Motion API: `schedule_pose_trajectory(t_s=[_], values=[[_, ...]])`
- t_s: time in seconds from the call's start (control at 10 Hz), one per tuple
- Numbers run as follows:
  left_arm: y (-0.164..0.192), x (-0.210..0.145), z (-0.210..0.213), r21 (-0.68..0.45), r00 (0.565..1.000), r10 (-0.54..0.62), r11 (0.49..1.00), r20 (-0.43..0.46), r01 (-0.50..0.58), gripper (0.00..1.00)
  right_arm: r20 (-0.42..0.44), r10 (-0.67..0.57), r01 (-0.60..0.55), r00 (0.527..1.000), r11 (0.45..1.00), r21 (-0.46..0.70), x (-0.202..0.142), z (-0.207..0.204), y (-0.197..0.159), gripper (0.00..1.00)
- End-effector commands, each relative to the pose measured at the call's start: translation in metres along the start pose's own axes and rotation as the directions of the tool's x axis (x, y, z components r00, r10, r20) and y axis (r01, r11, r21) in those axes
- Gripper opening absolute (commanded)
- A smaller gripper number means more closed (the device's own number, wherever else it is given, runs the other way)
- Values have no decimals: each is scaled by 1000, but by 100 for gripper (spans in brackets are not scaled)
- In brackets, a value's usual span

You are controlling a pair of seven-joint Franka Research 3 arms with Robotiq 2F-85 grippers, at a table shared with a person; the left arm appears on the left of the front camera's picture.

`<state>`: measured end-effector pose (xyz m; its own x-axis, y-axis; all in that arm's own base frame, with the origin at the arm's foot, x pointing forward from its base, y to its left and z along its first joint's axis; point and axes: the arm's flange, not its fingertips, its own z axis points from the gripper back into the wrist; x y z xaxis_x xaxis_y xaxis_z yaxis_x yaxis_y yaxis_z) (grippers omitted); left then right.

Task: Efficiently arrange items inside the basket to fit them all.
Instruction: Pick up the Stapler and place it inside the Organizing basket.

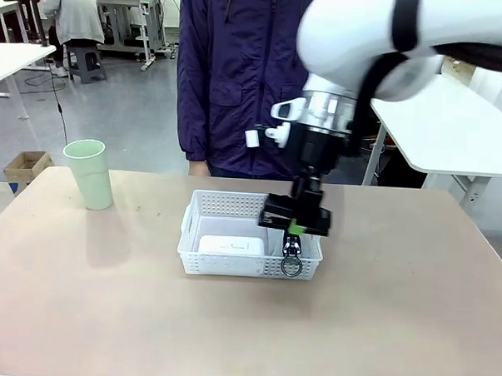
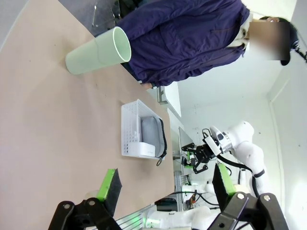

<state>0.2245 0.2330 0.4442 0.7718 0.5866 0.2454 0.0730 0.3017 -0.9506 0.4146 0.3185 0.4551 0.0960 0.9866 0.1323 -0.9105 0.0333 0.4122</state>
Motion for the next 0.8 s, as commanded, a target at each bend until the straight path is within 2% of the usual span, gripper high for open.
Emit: schedule_pose_trajectory(t_s=[0.0,0.2,0.3,0.4,0.5,0.7], values=[[-2,1,0,-19,1000,-17,1000,7,17,100,-43,12,-13,999,999,-34,42,2,-22,20],[-2,1,0,-19,1000,-17,1000,7,17,100,-28,54,-56,998,994,-91,71,-15,-37,20],[-2,1,0,-19,1000,-17,1000,7,17,100,-5,70,-70,998,992,-106,64,-15,-38,20],[-2,1,0,-19,1000,-17,1000,7,17,100,21,-14,17,1000,989,-149,37,-6,-28,20],[-2,1,0,-19,1000,-17,1000,7,17,100,-12,77,-77,997,995,-57,71,-22,-37,20],[-2,1,0,-19,1000,-17,1000,7,17,100,3,57,-56,998,994,-88,63,-14,-41,20]])
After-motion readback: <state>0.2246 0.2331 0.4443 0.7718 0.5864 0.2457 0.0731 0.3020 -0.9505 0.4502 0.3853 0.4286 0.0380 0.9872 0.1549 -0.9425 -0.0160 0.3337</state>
